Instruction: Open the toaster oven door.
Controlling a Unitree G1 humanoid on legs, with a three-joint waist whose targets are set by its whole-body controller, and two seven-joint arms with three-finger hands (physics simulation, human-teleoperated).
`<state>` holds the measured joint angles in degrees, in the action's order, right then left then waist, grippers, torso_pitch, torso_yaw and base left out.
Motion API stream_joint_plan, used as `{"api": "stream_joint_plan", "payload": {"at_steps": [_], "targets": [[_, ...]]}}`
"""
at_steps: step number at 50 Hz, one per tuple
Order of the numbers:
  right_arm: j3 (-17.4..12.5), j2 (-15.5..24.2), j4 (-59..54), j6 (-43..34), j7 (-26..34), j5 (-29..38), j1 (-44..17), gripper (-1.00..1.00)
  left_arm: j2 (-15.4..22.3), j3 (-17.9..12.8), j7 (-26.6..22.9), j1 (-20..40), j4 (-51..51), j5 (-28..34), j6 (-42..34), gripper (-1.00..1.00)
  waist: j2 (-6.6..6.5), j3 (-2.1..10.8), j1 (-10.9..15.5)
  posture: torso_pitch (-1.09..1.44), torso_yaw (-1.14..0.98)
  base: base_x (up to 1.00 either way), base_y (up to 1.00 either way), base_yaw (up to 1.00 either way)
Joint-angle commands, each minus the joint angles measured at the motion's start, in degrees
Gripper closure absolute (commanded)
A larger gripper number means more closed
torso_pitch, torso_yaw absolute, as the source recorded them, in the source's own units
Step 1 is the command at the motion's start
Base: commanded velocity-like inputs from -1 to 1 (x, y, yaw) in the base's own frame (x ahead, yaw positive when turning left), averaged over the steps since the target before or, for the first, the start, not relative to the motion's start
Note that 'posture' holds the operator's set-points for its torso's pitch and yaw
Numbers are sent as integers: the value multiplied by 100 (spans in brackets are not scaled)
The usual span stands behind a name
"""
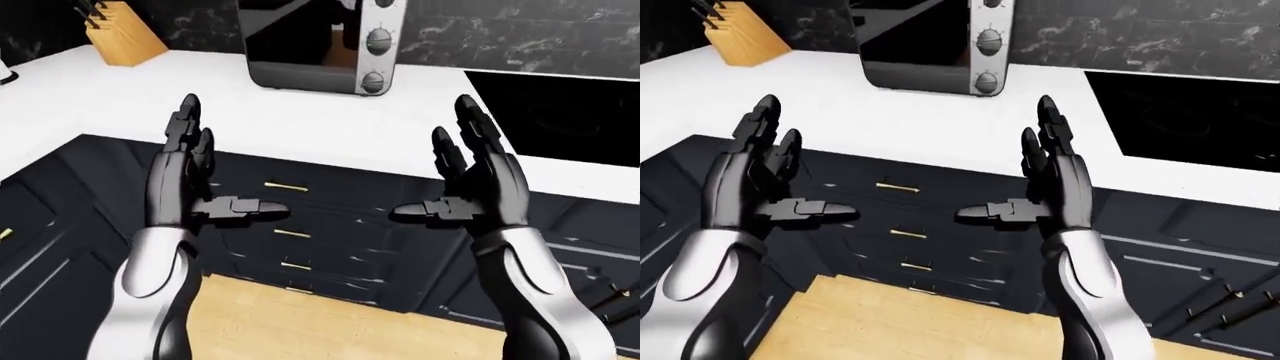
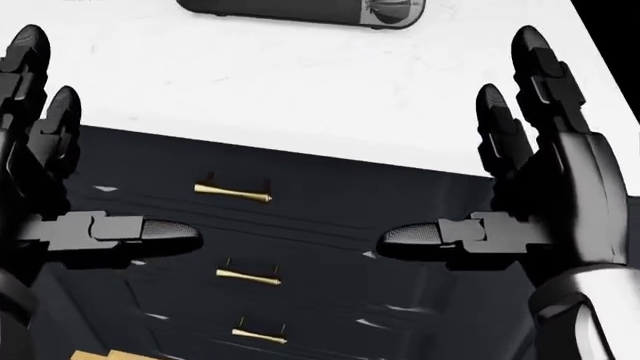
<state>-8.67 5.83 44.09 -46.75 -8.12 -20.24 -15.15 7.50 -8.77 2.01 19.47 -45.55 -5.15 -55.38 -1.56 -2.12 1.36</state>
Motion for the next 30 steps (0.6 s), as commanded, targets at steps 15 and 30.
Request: {"api": "stream_joint_plan", "payload": {"at_steps": [15,30], "targets": [[-90,77,180,179,-83,-91,-153,-100,20,43,-8,139,-76,-37,270,-100,235,-25,-196,0,0,45,0,0],[-139,84,244,273,-88,-165,-80,-100,14,19,-22,61,-78,-48,345,-100,54,90,-55,0,0,37,0,0]]}}
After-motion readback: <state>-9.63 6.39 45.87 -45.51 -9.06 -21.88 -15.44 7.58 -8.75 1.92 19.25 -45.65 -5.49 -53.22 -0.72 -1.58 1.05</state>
